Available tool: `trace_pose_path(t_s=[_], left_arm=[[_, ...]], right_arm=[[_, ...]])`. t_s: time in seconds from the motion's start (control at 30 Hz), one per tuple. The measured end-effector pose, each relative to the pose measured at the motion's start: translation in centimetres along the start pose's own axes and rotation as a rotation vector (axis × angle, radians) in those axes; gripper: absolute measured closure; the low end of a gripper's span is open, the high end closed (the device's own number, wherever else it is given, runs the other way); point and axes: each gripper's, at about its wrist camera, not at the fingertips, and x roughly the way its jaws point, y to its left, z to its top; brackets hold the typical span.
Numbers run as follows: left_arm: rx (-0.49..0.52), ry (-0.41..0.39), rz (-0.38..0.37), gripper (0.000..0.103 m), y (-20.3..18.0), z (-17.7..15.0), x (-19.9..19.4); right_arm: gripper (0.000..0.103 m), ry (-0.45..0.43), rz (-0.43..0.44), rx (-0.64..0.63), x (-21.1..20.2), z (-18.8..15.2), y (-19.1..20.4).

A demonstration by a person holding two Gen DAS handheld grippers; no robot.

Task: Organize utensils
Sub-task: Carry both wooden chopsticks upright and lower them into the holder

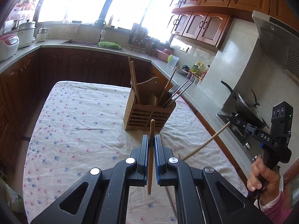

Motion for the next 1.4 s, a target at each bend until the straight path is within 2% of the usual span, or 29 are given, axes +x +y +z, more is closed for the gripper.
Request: trace_pose_path(t_s=[0.33,0.83,1.2,1.4], left_arm=[[0.017,-0.056,-0.009,0.099,-0.6,2.0,-0.2],[0.054,-0.197,0.003,0.099,-1.3,7.6,1.2],[0.067,-0.311,0.058,0.099,-1.6,12.1,5.2],[0.009,-0.315,0.062,0.099,-0.5,12.3,9.3]], right_arm=[[0.098,-0.063,-0.005,-0.034,-0.1,3.2,0.5],[0.098,-0.157,-0.011,-0.026,1.2,8.4,-0.7],[0.098,-0.242,-0.038,0.03,3.1,13.1,-2.5],[0.098,-0.292,-0.055,0.027,5.0,14.9,-2.3]])
